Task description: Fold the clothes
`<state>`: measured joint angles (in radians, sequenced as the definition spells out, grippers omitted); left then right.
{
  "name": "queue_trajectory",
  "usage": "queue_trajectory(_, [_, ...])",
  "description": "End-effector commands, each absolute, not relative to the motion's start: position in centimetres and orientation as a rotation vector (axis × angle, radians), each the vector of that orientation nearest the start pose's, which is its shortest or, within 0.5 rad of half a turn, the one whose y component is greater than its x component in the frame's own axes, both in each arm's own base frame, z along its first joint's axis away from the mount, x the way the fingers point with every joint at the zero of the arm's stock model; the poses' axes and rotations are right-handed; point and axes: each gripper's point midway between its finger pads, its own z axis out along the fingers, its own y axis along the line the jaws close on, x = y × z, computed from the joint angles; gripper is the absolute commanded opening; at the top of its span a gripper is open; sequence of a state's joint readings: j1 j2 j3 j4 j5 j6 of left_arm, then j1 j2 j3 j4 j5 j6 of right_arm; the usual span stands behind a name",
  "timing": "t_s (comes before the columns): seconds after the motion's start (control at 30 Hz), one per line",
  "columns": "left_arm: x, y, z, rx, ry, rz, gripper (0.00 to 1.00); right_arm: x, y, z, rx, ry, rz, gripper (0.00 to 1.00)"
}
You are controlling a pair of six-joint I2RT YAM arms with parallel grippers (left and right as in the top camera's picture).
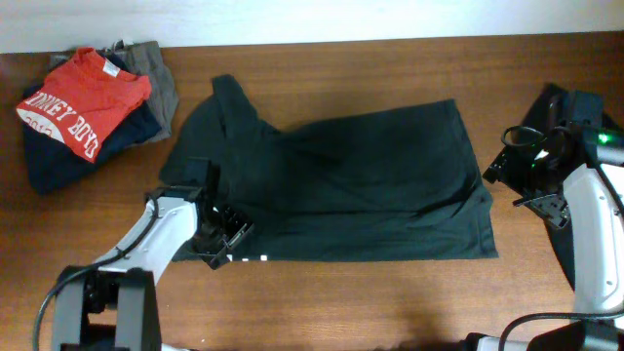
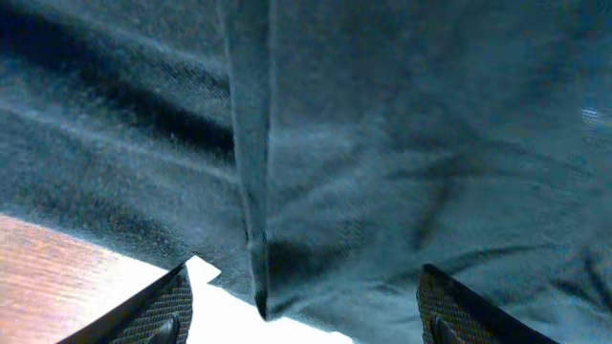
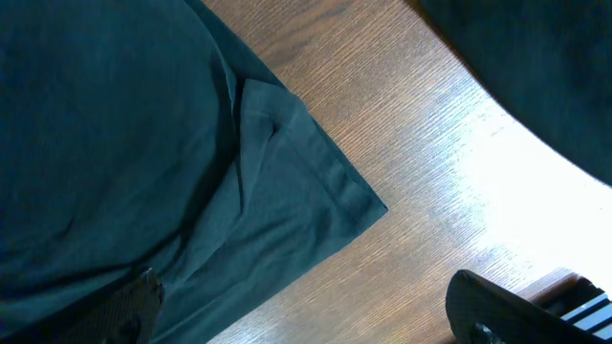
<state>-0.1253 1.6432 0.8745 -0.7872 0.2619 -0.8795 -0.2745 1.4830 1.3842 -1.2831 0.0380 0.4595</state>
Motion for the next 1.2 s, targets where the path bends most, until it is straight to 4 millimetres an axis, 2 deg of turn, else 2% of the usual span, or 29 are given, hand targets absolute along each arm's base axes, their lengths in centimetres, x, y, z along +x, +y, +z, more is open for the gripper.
queue_trajectory(0.0, [24.99,-7.83,0.48,-1.179,3.025,-0.393,0.74,27.87,-9.09,17.31,1.063,2.745,-0.06,0.99])
queue_trajectory(0.13, [24.98,-7.83,0.48,-1.18,3.025,-0.393,0.65,27.9,-9.1,17.31,1.063,2.743,-0.06,0.99])
queue_trajectory(0.67, [25.02,-7.83,0.84,-1.181,3.027,-0.391,0.6,27.97,-9.12,17.24,1.063,2.744,-0.06,0.99])
queue_trajectory(0.8, [25.11,-7.85,0.85,-1.179,3.023,-0.395,0.49,27.97,-9.12,17.24,1.063,2.744,-0.06,0.99])
queue_trajectory(0.9, [25.12,-7.84,0.84,-1.179,3.023,-0.394,0.48,27.98,-9.12,17.23,1.063,2.744,-0.06,0.99])
queue_trajectory(1.0, [25.12,-7.83,0.84,-1.179,3.023,-0.394,0.38,27.99,-9.13,17.19,1.063,2.745,-0.06,0.99])
queue_trajectory(1.07, [25.12,-7.83,0.84,-1.179,3.023,-0.393,0.28,28.01,-9.13,17.07,1.065,2.749,-0.06,0.99])
queue_trajectory(1.17, [25.21,-7.85,0.84,-1.177,3.02,-0.397,0.27,28.07,-9.14,16.79,1.068,2.759,-0.062,0.99])
